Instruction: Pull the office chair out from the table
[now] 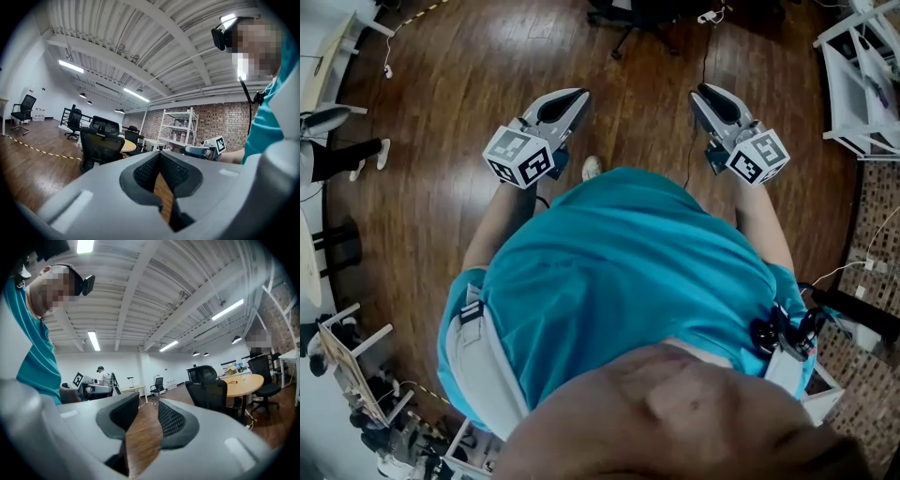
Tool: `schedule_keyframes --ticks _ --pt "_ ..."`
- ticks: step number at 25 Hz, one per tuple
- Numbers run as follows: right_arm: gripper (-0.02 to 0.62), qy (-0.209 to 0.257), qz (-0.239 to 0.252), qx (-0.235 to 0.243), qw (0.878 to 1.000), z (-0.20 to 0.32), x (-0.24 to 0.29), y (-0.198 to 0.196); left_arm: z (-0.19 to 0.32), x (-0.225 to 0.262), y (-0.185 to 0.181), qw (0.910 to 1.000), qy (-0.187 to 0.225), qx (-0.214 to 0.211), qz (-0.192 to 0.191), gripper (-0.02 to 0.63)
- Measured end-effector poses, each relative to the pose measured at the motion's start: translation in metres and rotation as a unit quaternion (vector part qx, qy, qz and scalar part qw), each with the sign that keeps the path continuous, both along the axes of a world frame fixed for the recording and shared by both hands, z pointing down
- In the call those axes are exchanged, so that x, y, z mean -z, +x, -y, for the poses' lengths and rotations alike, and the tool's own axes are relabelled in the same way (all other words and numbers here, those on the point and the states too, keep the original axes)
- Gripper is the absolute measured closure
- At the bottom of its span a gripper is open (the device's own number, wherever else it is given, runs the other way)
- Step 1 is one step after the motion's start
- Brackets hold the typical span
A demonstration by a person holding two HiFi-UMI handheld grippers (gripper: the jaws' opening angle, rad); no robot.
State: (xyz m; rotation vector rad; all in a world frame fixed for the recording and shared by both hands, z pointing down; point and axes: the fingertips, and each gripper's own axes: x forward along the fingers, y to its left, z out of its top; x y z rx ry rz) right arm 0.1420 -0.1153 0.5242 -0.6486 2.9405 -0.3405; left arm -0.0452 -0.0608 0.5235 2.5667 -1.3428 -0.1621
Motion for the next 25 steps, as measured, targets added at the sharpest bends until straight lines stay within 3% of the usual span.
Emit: schedule_keyframes --ticks 6,12,19,25 --pt "0.472 0.002 0.006 -0.038 0.999 0.036 0.032 -0.051 0.037 0.002 -0.059 0.9991 -0.016 -0.040 -0.004 0.606" --pt "0.472 -0.004 -0.004 -0.055 0.998 0.078 0.035 -0.059 0.086 0.011 -0.070 0.9983 -0.007 -0.056 0.010 0.606" --pt "0.472 -0.019 0.004 -0.059 0.998 0.124 -0.006 -0.034 0.119 -0.011 -0.063 0.9993 -0.016 -0.033 0.011 0.606" --pt "0.472 -0.002 -0.007 -0.014 1.000 0.236 -0.001 -0.051 0.210 0.019 -0.082 0.9995 0.003 0.027 0.015 0.606"
